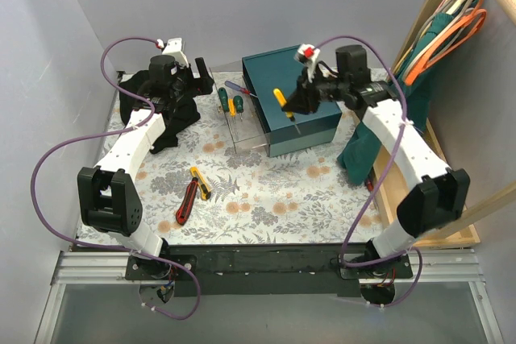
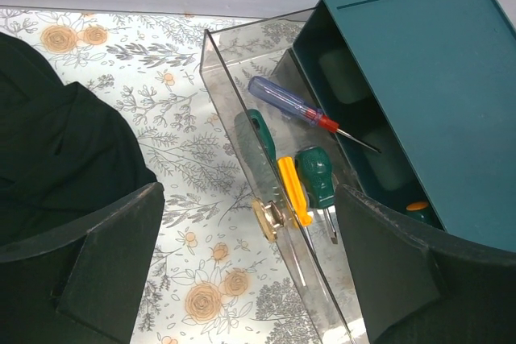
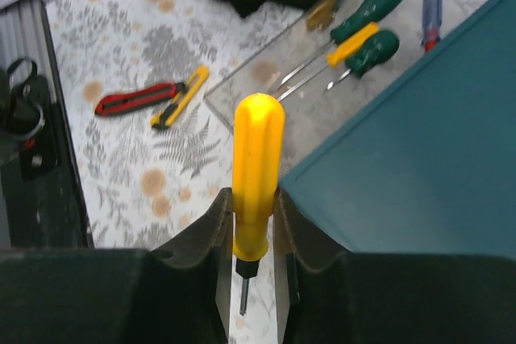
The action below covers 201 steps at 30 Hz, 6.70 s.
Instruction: Sort the tools into containers
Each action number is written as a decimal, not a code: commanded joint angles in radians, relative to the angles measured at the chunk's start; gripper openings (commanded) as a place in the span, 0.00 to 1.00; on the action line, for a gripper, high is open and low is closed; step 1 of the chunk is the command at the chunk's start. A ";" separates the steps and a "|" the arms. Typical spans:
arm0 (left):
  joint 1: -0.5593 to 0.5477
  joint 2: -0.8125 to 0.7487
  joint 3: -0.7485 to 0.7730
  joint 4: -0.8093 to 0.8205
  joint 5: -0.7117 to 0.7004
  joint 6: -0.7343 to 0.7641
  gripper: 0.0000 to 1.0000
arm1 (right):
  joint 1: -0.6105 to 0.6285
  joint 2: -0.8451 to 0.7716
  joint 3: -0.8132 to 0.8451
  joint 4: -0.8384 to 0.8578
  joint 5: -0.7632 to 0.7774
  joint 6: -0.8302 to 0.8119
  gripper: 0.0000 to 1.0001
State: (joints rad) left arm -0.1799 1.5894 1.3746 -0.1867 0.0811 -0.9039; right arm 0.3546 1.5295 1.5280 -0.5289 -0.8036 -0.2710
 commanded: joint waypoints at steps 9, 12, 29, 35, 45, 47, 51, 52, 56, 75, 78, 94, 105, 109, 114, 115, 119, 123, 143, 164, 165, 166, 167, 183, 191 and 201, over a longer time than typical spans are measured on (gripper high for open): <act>0.000 -0.077 0.014 0.023 -0.067 0.066 0.87 | 0.173 0.388 0.349 0.300 0.422 0.435 0.01; 0.000 -0.085 0.003 0.023 -0.067 0.066 0.87 | 0.188 0.440 0.411 0.300 0.431 0.438 0.01; 0.002 -0.055 0.014 0.043 -0.053 0.031 0.87 | -0.017 -0.049 -0.096 -0.124 0.359 -0.103 0.51; 0.002 -0.059 -0.006 0.053 -0.067 0.033 0.87 | -0.100 -0.242 -0.351 -0.421 0.347 -0.630 0.42; 0.002 -0.052 -0.005 0.047 -0.053 0.028 0.87 | -0.106 -0.197 -0.584 -0.472 0.564 -0.713 0.34; -0.001 -0.051 -0.008 0.047 -0.049 0.025 0.87 | -0.106 -0.186 -0.606 -0.430 0.654 -0.692 0.37; -0.001 -0.051 -0.009 0.046 -0.040 0.022 0.87 | -0.112 -0.160 -0.629 -0.320 0.793 -0.607 0.50; -0.001 -0.051 -0.011 0.046 -0.038 0.022 0.87 | -0.114 -0.149 -0.628 -0.304 0.797 -0.578 0.52; -0.003 -0.054 -0.016 0.039 -0.034 0.020 0.87 | -0.115 -0.066 -0.617 -0.321 0.892 -0.493 0.55; -0.003 -0.065 -0.048 0.033 -0.012 -0.003 0.86 | -0.120 0.012 -0.641 -0.204 1.069 -0.399 0.65; -0.003 -0.066 -0.051 0.032 -0.018 0.000 0.86 | -0.120 0.040 -0.643 -0.204 1.019 -0.396 0.65; -0.003 -0.071 -0.068 0.033 -0.021 0.005 0.86 | -0.020 0.038 -0.577 -0.384 0.670 -0.358 0.63; -0.003 -0.075 -0.065 0.033 -0.026 0.011 0.86 | 0.185 0.080 -0.543 -0.342 0.548 -0.382 0.61; -0.003 -0.089 -0.077 0.032 -0.033 0.017 0.87 | 0.233 0.119 -0.491 -0.326 0.552 -0.379 0.61; -0.003 -0.092 -0.078 0.032 -0.035 0.022 0.87 | 0.277 0.146 -0.525 -0.251 0.626 -0.347 0.59; -0.003 -0.092 -0.075 0.033 -0.037 0.025 0.87 | 0.283 0.146 -0.529 -0.244 0.627 -0.338 0.59; -0.003 -0.100 -0.077 0.032 -0.046 0.036 0.87 | 0.313 0.130 -0.545 -0.197 0.670 -0.269 0.59; -0.003 -0.103 -0.088 0.035 -0.047 0.036 0.87 | 0.314 0.135 -0.557 -0.138 0.708 -0.206 0.58; 0.002 -0.071 -0.059 0.032 -0.058 0.042 0.87 | 0.262 -0.163 -0.517 -0.275 0.404 -0.467 0.01; 0.019 -0.144 -0.134 -0.045 -0.098 0.065 0.89 | 0.201 0.461 0.619 0.057 0.190 0.257 0.01; 0.017 -0.146 -0.132 -0.043 -0.090 0.066 0.89 | 0.201 0.515 0.632 0.052 0.208 0.263 0.01; 0.014 -0.146 -0.132 -0.045 -0.083 0.068 0.89 | 0.202 0.529 0.633 0.061 0.234 0.263 0.01; 0.011 -0.146 -0.134 -0.045 -0.051 0.071 0.89 | 0.202 0.543 0.633 0.061 0.250 0.263 0.09; 0.005 -0.066 -0.243 0.019 0.218 0.080 0.10 | 0.017 0.457 0.511 0.053 0.481 0.178 0.25; -0.004 0.032 -0.192 0.098 0.345 0.040 0.00 | -0.068 0.538 0.483 0.035 0.503 0.141 0.01; -0.055 0.159 -0.138 0.266 0.491 -0.032 0.00 | -0.065 0.548 0.382 0.024 0.463 0.179 0.01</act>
State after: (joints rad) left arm -0.1944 1.7260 1.1877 -0.0422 0.4751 -0.8951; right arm 0.2836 2.0953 1.9648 -0.4843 -0.3191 -0.1055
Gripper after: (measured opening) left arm 0.009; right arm 0.022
